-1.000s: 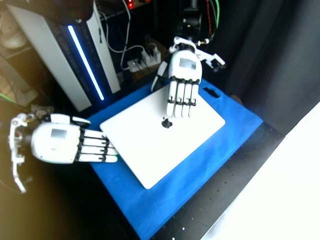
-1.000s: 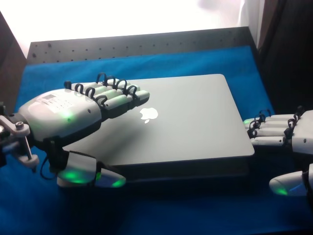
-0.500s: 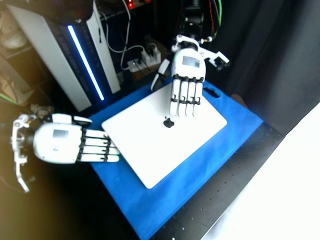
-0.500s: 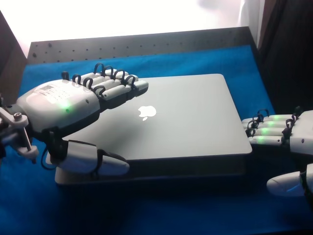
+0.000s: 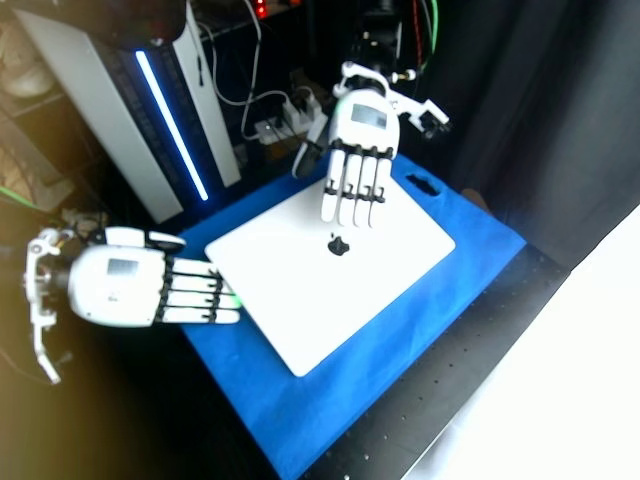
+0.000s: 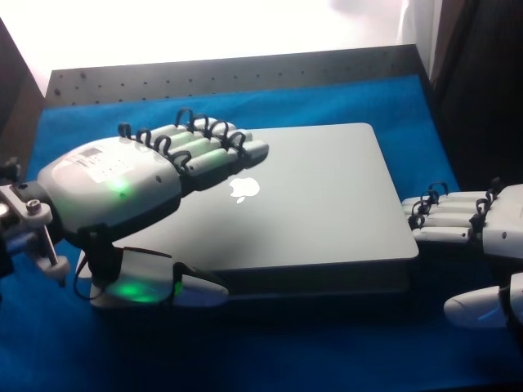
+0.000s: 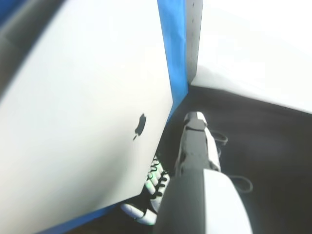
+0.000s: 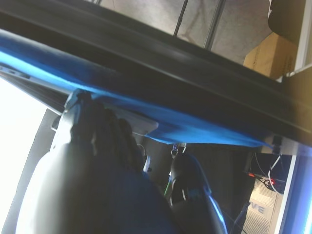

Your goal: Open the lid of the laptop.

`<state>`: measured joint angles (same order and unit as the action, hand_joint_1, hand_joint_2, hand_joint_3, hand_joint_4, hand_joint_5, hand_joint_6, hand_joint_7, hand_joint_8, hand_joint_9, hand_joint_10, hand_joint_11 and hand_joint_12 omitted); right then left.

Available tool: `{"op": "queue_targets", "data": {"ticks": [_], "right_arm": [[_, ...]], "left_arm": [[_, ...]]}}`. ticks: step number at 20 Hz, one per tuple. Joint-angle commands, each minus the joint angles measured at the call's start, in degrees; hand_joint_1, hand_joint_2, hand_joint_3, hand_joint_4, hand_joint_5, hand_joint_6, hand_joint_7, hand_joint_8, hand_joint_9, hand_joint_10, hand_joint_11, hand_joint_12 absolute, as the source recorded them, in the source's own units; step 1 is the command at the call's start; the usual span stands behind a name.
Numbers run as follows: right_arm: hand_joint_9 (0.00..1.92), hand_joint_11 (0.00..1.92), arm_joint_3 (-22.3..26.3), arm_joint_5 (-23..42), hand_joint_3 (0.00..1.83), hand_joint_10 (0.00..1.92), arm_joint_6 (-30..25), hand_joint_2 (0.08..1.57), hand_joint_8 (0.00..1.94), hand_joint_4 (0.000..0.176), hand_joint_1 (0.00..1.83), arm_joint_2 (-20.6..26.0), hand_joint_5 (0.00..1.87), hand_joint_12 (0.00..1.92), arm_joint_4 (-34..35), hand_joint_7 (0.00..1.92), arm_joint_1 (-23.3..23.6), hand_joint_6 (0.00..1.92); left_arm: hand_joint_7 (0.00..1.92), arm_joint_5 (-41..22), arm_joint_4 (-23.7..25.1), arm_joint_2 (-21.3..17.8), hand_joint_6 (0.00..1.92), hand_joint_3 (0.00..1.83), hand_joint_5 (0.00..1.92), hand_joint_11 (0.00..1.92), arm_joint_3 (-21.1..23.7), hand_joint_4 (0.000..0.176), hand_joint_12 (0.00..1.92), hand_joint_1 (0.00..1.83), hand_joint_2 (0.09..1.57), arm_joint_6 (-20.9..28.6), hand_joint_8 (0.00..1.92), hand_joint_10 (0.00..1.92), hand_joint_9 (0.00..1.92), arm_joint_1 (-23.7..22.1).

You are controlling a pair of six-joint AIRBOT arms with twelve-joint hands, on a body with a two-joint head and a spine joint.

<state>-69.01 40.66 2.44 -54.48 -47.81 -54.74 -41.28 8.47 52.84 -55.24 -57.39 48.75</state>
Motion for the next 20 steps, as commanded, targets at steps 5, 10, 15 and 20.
{"op": "queue_targets", "data": {"ticks": [5, 10, 15, 20], "right_arm": [[0.0, 0.0, 0.5, 3.4, 0.0, 0.0, -0.5, 1.39, 0.0, 0.0, 0.0, -1.2, 0.0, 0.0, 0.1, 0.0, 0.5, 0.0], [0.0, 0.0, 0.4, 3.4, 0.0, 0.0, -0.5, 1.39, 0.0, 0.0, 0.0, -1.2, 0.0, 0.0, 0.1, 0.0, 0.5, 0.0], [0.0, 0.0, 0.5, 3.4, 0.0, 0.0, -0.5, 1.39, 0.0, 0.0, 0.0, -1.3, 0.0, 0.0, 0.1, 0.0, 0.5, 0.0], [0.0, 0.0, 0.4, 3.4, 0.0, 0.0, -0.5, 1.4, 0.0, 0.0, 0.0, -1.4, 0.01, 0.0, 0.1, 0.0, 0.4, 0.0]], "left_arm": [[0.0, -1.3, -0.9, 3.1, 0.0, 0.0, 0.0, 0.0, -2.7, 0.0, 0.0, 0.53, 1.0, 0.1, 0.0, 0.0, 0.0, -1.0], [0.0, 3.2, -3.4, 5.0, 0.0, 0.01, 0.0, 0.0, -4.3, 0.0, 0.0, 0.54, 1.02, -4.9, 0.0, 0.0, 0.0, -2.7], [0.0, 1.5, -6.5, 4.3, 0.0, 0.0, 0.0, 0.0, -4.4, 0.0, 0.0, 0.63, 1.0, -9.4, 0.0, 0.0, 0.0, -5.2], [0.0, 0.9, -8.2, 4.2, 0.0, 0.0, 0.0, 0.0, -5.2, 0.032, 0.0, 0.65, 1.0, -14.3, 0.0, 0.0, 0.0, -11.0]]}}
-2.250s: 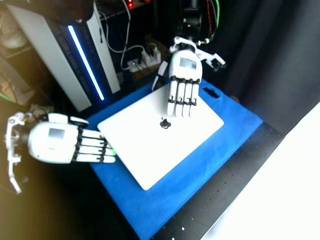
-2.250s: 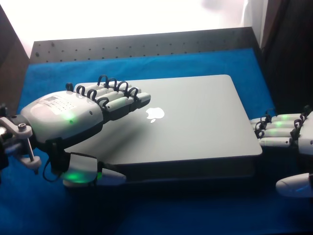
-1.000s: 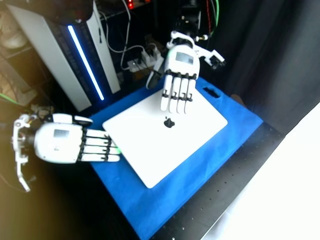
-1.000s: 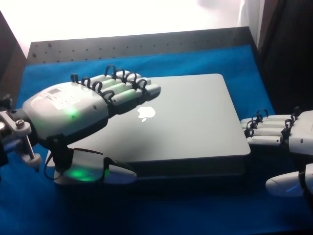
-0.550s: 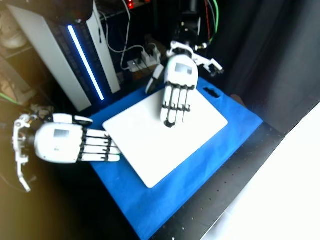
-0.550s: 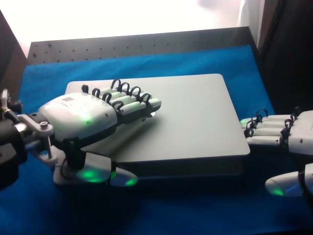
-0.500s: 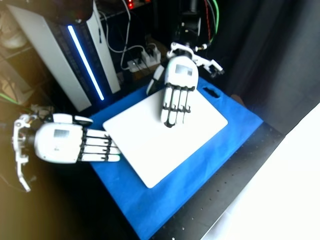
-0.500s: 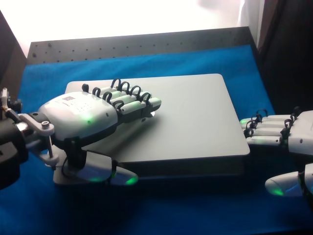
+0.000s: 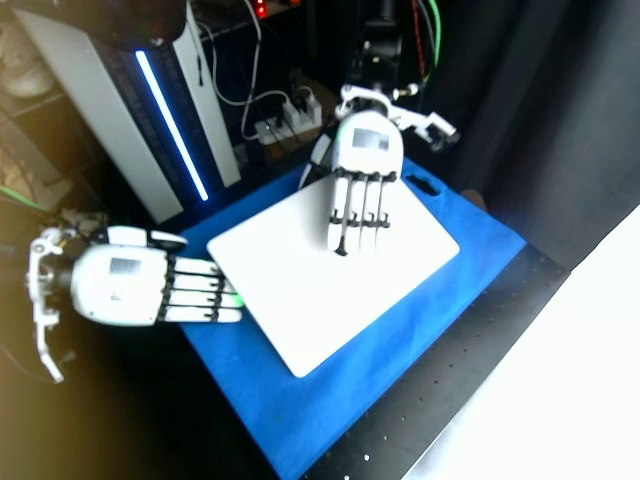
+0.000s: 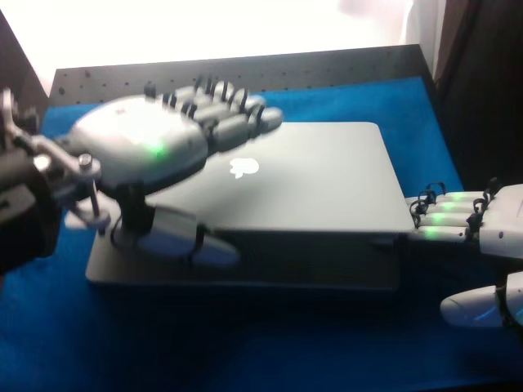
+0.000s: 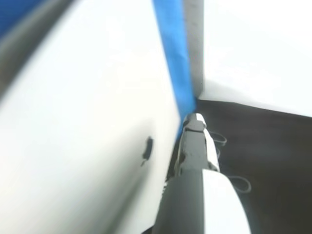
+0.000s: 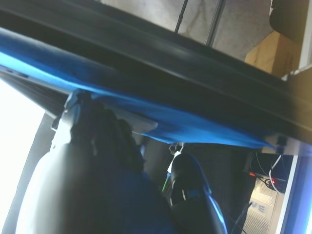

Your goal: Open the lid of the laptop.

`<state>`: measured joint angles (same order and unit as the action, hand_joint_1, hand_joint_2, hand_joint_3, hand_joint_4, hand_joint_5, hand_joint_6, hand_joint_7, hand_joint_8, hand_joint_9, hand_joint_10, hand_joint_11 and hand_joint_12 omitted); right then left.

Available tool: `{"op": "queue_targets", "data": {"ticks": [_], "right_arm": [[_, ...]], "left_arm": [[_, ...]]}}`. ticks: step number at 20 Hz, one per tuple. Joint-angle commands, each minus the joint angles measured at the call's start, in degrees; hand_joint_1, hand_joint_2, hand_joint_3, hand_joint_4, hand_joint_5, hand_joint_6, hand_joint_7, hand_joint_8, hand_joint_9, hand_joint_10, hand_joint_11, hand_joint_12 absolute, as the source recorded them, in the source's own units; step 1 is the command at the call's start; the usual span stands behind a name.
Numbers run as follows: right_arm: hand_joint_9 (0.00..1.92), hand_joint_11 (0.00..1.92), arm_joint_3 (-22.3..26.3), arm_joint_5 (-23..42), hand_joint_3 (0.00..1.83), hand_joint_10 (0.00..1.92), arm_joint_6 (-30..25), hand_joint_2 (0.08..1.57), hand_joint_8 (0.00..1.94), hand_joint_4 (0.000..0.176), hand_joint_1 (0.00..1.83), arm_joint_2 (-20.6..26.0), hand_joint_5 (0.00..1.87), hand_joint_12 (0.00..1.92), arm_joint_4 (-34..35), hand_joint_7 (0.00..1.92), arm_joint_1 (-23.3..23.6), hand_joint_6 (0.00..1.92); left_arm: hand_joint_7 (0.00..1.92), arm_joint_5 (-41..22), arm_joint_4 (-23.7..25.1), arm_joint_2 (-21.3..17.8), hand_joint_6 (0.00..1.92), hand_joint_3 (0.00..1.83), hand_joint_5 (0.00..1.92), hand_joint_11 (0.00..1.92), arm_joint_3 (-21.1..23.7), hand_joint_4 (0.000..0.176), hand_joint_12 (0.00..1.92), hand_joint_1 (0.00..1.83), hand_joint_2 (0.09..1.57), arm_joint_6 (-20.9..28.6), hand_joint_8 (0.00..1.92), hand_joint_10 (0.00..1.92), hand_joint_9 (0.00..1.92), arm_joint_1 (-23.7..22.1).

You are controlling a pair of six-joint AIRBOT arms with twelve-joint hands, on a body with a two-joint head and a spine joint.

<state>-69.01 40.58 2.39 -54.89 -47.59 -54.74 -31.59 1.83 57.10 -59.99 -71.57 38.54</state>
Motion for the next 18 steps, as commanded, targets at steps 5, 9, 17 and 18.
{"op": "queue_targets", "data": {"ticks": [5, 9, 17, 18], "right_arm": [[0.0, 0.0, 0.1, 3.5, 0.0, 0.0, -0.5, 1.4, 0.0, 0.0, 0.0, -1.1, 0.01, 0.0, -0.2, 0.0, 0.4, 0.0], [0.0, 0.0, 0.0, 3.4, 0.0, 0.0, -0.5, 1.4, 0.0, 0.0, 0.0, -1.2, 0.01, 0.0, -0.3, 0.0, 0.4, 0.0], [0.0, 0.0, -0.2, 4.2, 0.0, 0.0, -0.5, 1.41, 0.0, 0.0, 0.0, -0.9, 0.03, 0.0, 0.7, 0.0, 0.6, 0.01], [0.0, 0.0, -0.1, 5.7, 0.0, 0.0, -0.5, 1.41, 0.0, 0.0, 0.0, -0.5, 0.02, 0.0, 2.1, 0.0, 0.7, 0.0]], "left_arm": [[0.0, -10.9, -5.1, 0.9, 0.0, 0.0, 0.0, 0.0, -2.0, 0.011, 0.0, 0.74, 0.99, -3.5, 0.0, 0.0, 0.0, -4.1], [0.0, -11.5, -7.6, 2.5, 0.0, 0.0, 0.0, 0.0, -4.0, 0.023, 0.0, 0.7, 0.98, -4.5, 0.0, 0.0, 0.0, -6.4], [0.0, -11.4, -9.8, 3.6, 0.0, 0.0, 0.0, 0.0, -5.0, 0.029, 0.0, 0.59, 1.0, -5.6, 0.0, 0.0, 0.0, -6.7], [0.0, -11.7, -9.8, 3.6, 0.0, 0.0, 0.0, 0.0, -4.6, 0.047, 0.0, 0.66, 0.99, -5.6, 0.0, 0.0, 0.0, -6.2]]}}
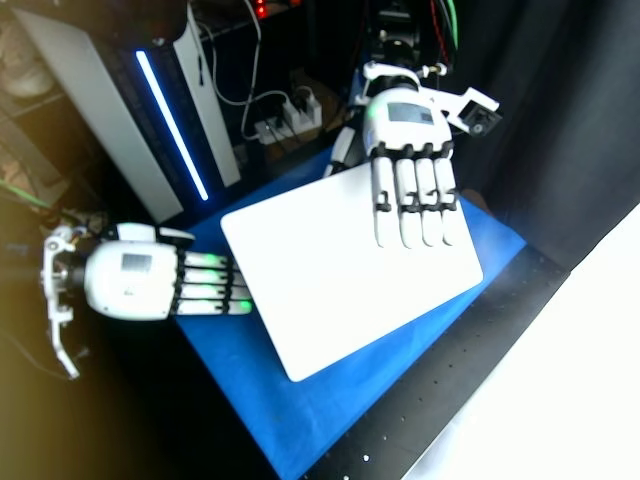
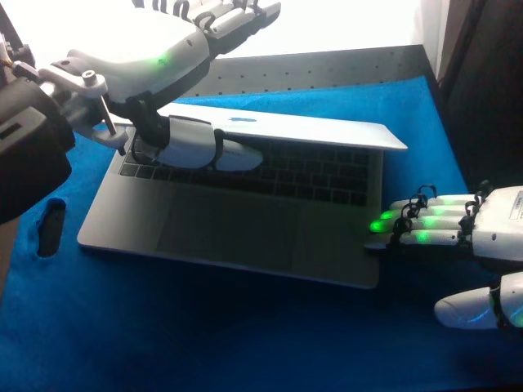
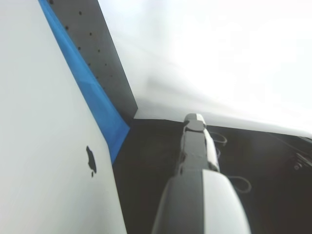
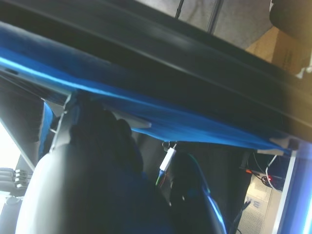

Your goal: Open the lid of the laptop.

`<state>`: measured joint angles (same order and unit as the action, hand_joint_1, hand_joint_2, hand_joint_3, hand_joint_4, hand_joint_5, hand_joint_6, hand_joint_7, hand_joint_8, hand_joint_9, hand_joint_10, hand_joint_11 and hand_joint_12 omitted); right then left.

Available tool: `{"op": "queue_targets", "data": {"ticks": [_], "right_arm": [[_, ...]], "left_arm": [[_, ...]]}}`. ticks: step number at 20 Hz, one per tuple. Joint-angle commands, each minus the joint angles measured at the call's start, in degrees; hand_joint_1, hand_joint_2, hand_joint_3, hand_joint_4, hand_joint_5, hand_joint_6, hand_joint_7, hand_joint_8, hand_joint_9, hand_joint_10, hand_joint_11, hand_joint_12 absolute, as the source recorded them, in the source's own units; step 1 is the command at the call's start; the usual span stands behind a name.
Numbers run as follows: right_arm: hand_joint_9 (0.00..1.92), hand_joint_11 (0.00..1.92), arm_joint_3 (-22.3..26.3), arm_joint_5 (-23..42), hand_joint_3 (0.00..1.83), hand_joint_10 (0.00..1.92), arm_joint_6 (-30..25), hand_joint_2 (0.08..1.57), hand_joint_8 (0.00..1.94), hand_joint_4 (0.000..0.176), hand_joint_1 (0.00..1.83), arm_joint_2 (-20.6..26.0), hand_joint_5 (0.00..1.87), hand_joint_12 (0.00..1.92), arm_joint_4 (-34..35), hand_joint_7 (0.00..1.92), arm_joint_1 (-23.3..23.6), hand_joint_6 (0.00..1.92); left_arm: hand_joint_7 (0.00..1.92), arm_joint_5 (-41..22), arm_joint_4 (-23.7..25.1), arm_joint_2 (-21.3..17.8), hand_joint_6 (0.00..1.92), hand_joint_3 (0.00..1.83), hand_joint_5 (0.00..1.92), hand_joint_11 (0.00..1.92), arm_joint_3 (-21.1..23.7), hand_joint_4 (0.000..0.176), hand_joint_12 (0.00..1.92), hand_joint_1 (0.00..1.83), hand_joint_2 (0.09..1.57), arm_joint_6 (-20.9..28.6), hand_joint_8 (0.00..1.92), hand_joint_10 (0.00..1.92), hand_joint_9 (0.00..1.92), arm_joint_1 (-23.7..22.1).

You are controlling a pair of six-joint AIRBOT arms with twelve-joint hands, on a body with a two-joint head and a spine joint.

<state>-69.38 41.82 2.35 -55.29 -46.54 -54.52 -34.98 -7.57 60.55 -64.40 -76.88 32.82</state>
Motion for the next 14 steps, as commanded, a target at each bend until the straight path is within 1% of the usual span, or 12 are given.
{"op": "queue_targets", "data": {"ticks": [1, 2, 3, 4, 7, 10, 12, 14], "right_arm": [[0.0, 0.0, 0.3, 5.1, 0.01, 0.0, -0.4, 1.42, 0.0, 0.0, 0.0, -0.1, 0.05, 0.0, 1.8, 0.01, 0.5, 0.01], [0.0, 0.0, 0.3, 5.7, 0.01, 0.0, -0.4, 1.42, 0.0, 0.0, 0.0, -0.1, 0.05, 0.0, 2.4, 0.01, 0.6, 0.01], [0.0, 0.0, 0.3, 6.4, 0.0, 0.0, -0.4, 1.41, 0.0, 0.0, 0.0, 0.0, 0.03, 0.0, 3.0, 0.01, 0.7, 0.0], [0.0, 0.0, 0.3, 7.2, 0.0, 0.0, -0.4, 1.42, 0.0, 0.0, 0.0, 0.3, 0.0, 0.0, 3.4, 0.0, 1.5, 0.0], [0.0, 0.0, 0.6, 8.6, 0.01, 0.0, -0.4, 1.43, 0.0, 0.0, 0.0, 0.4, 0.0, 0.0, 3.5, 0.0, 3.6, 0.0], [0.0, 0.0, 0.7, 9.9, 0.0, 0.0, -0.4, 1.43, 0.0, 0.0, 0.01, -0.2, 0.0, 0.0, 4.1, 0.0, 4.1, 0.0], [0.0, 0.0, 0.0, 9.8, 0.01, 0.0, 0.1, 1.44, 0.0, 0.0, 0.0, -1.9, 0.0, 0.0, 4.1, 0.0, 4.2, 0.0], [0.0, 0.0, -1.8, 8.2, 0.0, 0.0, 0.1, 1.43, 0.0, 0.0, 0.0, -4.7, 0.0, 0.0, 4.0, 0.0, 4.2, 0.0]], "left_arm": [[0.0, -8.5, -0.4, 0.2, 0.0, 0.0, 0.0, 0.0, 0.0, 0.029, 0.0, 0.73, 1.0, -0.3, 0.0, 0.0, 0.0, -0.2], [0.0, -8.8, -0.4, 0.2, 0.0, 0.0, 0.0, 0.0, 0.3, 0.029, 0.0, 0.73, 1.0, -0.3, 0.0, 0.0, 0.0, 0.0], [0.0, -9.0, -0.4, 0.2, 0.0, 0.0, 0.0, 0.0, 0.5, 0.023, 0.0, 0.73, 0.98, -0.3, 0.0, 0.0, 0.0, 0.3], [0.0, -9.4, -0.4, 0.1, 0.0, 0.0, 0.0, 0.0, 0.7, 0.0, 0.0, 0.71, 0.98, -0.3, 0.0, 0.0, 0.0, 0.6], [0.0, -10.2, -0.4, -0.2, 0.0, 0.0, 0.0, 0.0, 1.2, 0.0, 0.0, 0.71, 0.97, -0.3, 0.0, 0.0, 0.0, 1.3], [0.0, -10.4, -0.5, 0.1, 0.0, 0.0, 0.0, 0.0, 1.3, 0.0, 0.0, 0.73, 0.97, -0.3, 0.0, 0.0, 0.0, 1.3], [0.0, -11.0, -0.7, 0.3, 0.0, 0.0, 0.0, 0.0, 1.3, 0.0, 0.0, 0.72, 0.97, -0.2, 0.0, 0.0, 0.0, 1.3], [0.0, -11.2, -0.8, 0.4, 0.0, 0.0, 0.0, 0.0, 1.3, 0.0, 0.0, 0.72, 0.96, -0.2, 0.0, 0.0, 0.0, 0.8]]}}
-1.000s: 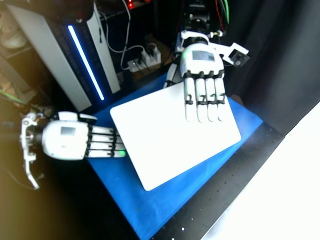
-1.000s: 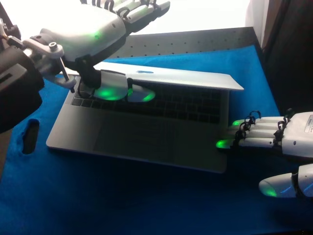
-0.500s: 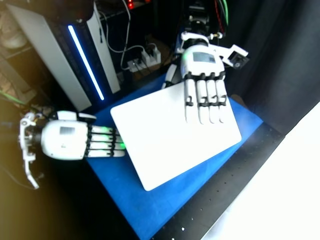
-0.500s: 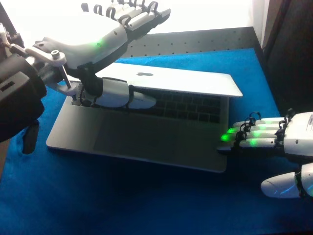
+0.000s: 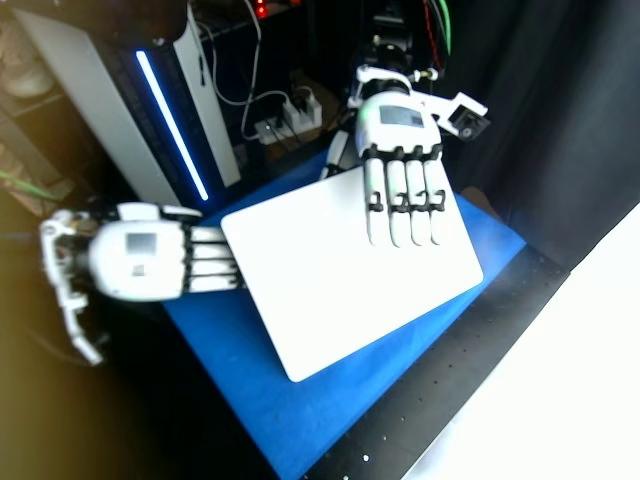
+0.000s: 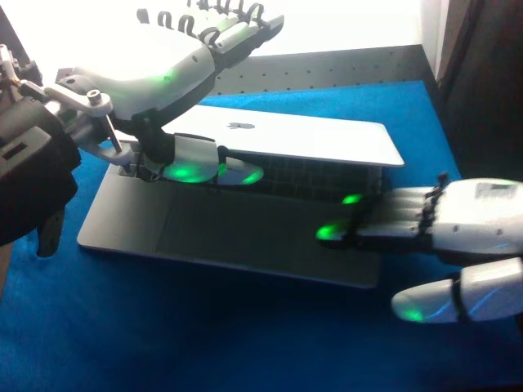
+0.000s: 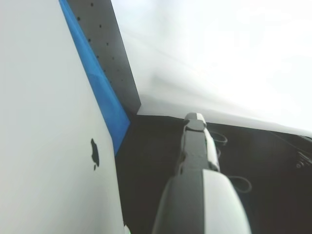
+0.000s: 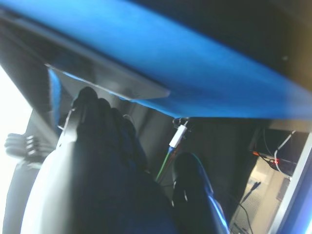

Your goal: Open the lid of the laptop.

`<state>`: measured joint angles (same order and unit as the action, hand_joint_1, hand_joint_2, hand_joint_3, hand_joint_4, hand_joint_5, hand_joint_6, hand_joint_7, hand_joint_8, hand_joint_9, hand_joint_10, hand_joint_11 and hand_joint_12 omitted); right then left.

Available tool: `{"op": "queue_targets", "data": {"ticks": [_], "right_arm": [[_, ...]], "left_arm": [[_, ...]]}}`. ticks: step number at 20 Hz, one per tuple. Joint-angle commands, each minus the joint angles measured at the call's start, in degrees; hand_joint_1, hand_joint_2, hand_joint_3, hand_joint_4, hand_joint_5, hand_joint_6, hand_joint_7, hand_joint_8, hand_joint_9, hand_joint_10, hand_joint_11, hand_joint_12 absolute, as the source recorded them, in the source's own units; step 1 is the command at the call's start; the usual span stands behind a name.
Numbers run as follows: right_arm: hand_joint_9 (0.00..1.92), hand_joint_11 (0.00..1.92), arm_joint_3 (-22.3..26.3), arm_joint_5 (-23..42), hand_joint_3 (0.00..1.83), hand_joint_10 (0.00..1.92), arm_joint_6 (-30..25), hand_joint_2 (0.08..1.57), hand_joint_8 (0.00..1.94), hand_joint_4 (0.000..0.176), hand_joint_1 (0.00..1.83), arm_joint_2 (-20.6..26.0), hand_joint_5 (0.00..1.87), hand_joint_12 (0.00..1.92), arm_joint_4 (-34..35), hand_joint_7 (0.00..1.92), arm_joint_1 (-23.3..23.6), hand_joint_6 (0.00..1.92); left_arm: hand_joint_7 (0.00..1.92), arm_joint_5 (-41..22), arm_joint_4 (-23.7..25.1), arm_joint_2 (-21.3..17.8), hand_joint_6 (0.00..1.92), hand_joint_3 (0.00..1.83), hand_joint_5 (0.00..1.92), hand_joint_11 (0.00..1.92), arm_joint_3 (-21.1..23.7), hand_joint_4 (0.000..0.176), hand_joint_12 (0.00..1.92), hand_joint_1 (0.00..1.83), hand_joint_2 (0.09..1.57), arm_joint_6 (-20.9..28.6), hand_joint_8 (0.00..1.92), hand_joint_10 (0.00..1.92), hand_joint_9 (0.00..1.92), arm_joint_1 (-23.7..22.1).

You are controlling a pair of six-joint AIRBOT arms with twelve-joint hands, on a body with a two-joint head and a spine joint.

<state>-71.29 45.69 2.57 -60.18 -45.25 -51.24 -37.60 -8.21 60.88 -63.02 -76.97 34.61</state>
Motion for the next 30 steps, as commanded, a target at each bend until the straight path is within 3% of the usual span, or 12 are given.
{"op": "queue_targets", "data": {"ticks": [1, 2, 4, 5, 9, 11, 14, 16, 17, 19, 20, 30], "right_arm": [[0.0, 0.0, -0.6, 3.6, 0.0, 0.0, -0.1, 1.43, 0.0, 0.0, 0.0, -0.8, 0.0, 0.0, 2.5, 0.0, 0.9, 0.0], [0.0, 0.0, -1.5, 2.4, 0.0, 0.0, -0.1, 1.43, 0.0, 0.0, 0.0, -2.1, 0.02, 0.0, 2.5, 0.0, 0.9, 0.01], [0.0, 0.0, -3.1, 0.0, 0.0, 0.0, -0.1, 1.42, 0.0, 0.0, 0.0, -4.0, 0.02, 0.0, 1.3, 0.0, 0.9, 0.01], [0.0, 0.0, -3.3, -0.7, 0.0, 0.0, -0.1, 1.41, 0.0, 0.0, 0.0, -4.3, 0.03, 0.0, 0.7, 0.0, 0.9, 0.01], [0.0, 0.0, -3.6, -2.6, 0.0, 0.0, -0.2, 1.37, 0.0, 0.0, 0.22, -5.7, 0.08, 0.0, -2.2, 0.03, 0.9, 0.01], [0.0, 0.0, -3.6, -2.8, 0.0, 0.0, -0.3, 1.39, 0.0, 0.0, 0.14, -5.8, 0.07, 0.0, -2.8, 0.03, 0.9, 0.0], [0.0, 0.0, -3.6, -2.8, 0.0, 0.0, -0.6, 1.41, 0.0, 0.0, 0.08, -5.8, 0.07, 0.0, -3.4, 0.04, 0.9, 0.0], [0.0, 0.0, -3.5, -2.9, 0.0, 0.0, -0.6, 1.4, 0.0, 0.0, 0.1, -5.8, 0.07, 0.0, -3.7, 0.04, 0.9, 0.0], [0.0, 0.0, -3.5, -2.8, 0.0, 0.0, -0.6, 1.41, 0.0, 0.0, 0.07, -5.8, 0.08, 0.0, -3.7, 0.04, 0.9, 0.0], [0.0, 0.0, -3.5, -2.8, 0.01, 0.0, -0.6, 1.42, 0.0, 0.0, 0.03, -5.8, 0.07, 0.0, -3.7, 0.0, 0.9, 0.0], [0.0, 0.0, -3.5, -2.8, 0.0, 0.0, -0.6, 1.42, 0.0, 0.0, 0.05, -5.8, 0.08, 0.0, -3.7, 0.0, 0.9, 0.01], [0.0, 0.0, -3.8, -2.8, 0.0, 0.0, -0.6, 1.43, 0.0, 0.0, 0.0, -6.1, 0.0, 0.0, -6.3, 0.0, 1.2, 0.0]], "left_arm": [[0.0, -8.6, -0.2, 0.3, 0.0, 0.0, 0.0, 0.0, -0.2, 0.0, 0.0, 0.72, 0.96, -0.2, 0.0, 0.0, 0.0, -1.3], [0.0, -8.5, -0.2, 0.9, 0.0, 0.0, 0.0, 0.0, -0.6, 0.03, 0.0, 0.72, 0.98, -0.2, 0.0, 0.0, 0.0, -1.9], [0.0, -8.2, -0.5, 2.2, 0.0, 0.0, 0.0, 0.0, -1.7, 0.021, 0.0, 0.72, 0.99, -0.2, 0.0, 0.0, 0.0, -2.9], [0.0, -8.0, -0.6, 2.5, 0.0, 0.0, 0.0, 0.0, -2.0, 0.003, 0.0, 0.71, 0.99, -0.2, 0.0, 0.0, 0.0, -3.2], [0.0, -4.8, -2.2, 3.7, 0.0, 0.01, 0.0, 0.0, -5.0, 0.0, 0.0, 0.66, 1.01, -0.2, 0.0, 0.0, 0.0, -5.6], [0.0, -0.8, -2.5, 4.9, 0.0, 0.01, 0.0, 0.0, -7.8, 0.0, 0.0, 0.68, 1.02, -0.2, 0.0, 0.0, 0.0, -8.1], [0.0, 3.4, -3.1, 6.6, 0.0, 0.0, 0.0, 0.0, -10.9, 0.034, 0.0, 0.73, 1.01, -1.9, 0.0, 0.0, 0.0, -11.3], [0.0, 7.7, -5.8, 7.9, 0.0, 0.01, 0.0, 0.0, -12.6, 0.05, 0.0, 0.78, 1.03, -8.9, 0.0, 0.0, 0.0, -14.1], [0.0, 9.6, -7.4, 8.7, 0.0, 0.01, 0.0, 0.0, -13.6, 0.028, 0.0, 0.8, 1.03, -12.6, 0.0, 0.0, 0.0, -15.3], [0.0, 12.7, -10.7, 11.3, 0.0, 0.0, 0.0, 0.0, -16.7, 0.019, 0.0, 0.7, 1.02, -16.5, 0.0, 0.0, 0.0, -16.3], [0.0, 14.2, -11.7, 12.9, 0.0, 0.0, 0.0, 0.0, -18.8, 0.002, 0.0, 0.7, 1.01, -16.6, 0.0, 0.0, 0.0, -16.6], [0.0, 30.8, -18.4, 24.7, 0.0, 0.01, 0.0, 0.0, -40.9, 0.0, 0.0, 0.61, 1.02, -16.7, 0.0, 0.0, 0.0, -22.8]]}}
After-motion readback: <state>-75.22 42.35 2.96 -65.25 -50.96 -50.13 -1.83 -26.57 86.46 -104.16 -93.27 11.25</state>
